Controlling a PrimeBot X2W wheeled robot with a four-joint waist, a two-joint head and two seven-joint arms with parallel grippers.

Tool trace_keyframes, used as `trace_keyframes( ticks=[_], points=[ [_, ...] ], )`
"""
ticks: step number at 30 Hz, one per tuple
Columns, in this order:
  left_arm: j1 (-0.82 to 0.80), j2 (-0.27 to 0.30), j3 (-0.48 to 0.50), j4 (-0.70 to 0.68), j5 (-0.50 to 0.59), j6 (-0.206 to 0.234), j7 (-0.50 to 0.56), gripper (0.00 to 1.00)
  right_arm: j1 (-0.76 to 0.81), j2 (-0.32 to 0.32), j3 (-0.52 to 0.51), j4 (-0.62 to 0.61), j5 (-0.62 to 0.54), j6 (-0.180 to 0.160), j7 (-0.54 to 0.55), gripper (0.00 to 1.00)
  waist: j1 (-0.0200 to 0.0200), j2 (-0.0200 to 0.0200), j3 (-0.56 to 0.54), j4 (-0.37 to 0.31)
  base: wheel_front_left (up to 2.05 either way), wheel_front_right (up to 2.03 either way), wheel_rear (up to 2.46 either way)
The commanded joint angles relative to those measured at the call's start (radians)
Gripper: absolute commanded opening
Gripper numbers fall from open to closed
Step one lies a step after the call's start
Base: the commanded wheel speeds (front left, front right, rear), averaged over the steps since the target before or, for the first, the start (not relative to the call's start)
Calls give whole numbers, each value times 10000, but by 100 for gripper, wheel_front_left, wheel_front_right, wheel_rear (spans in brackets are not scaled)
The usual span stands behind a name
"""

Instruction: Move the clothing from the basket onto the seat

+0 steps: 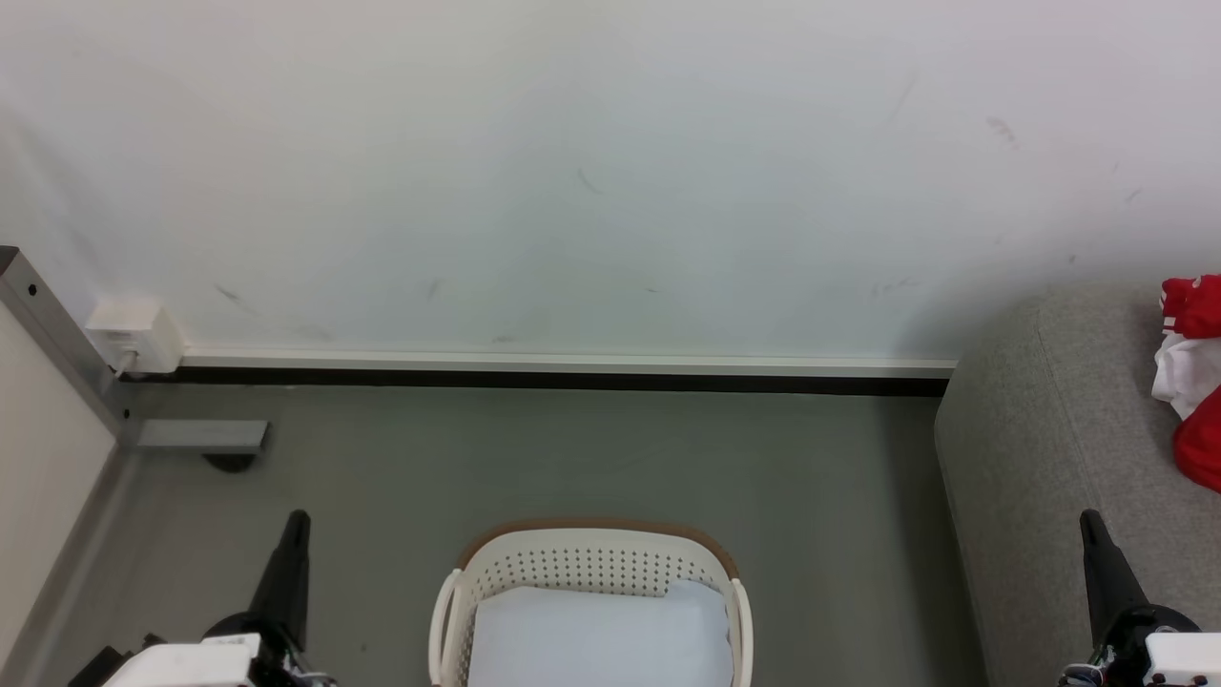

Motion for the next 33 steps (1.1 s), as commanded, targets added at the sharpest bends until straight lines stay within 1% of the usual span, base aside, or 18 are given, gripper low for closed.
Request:
trace_keyframes(
  ticks=[1,33],
  points=[
    [-97,16,57,-58,-230,-63,76,0,-146,-92,-49,-68,254,-24,54,0,-1,0,8,-2,0,0,0],
    [-93,15,58,-60,-300,-64,87,0,-157,-90,-47,-63,287,-24,85,0,-1,0,14,-3,0,0,0]
  ],
)
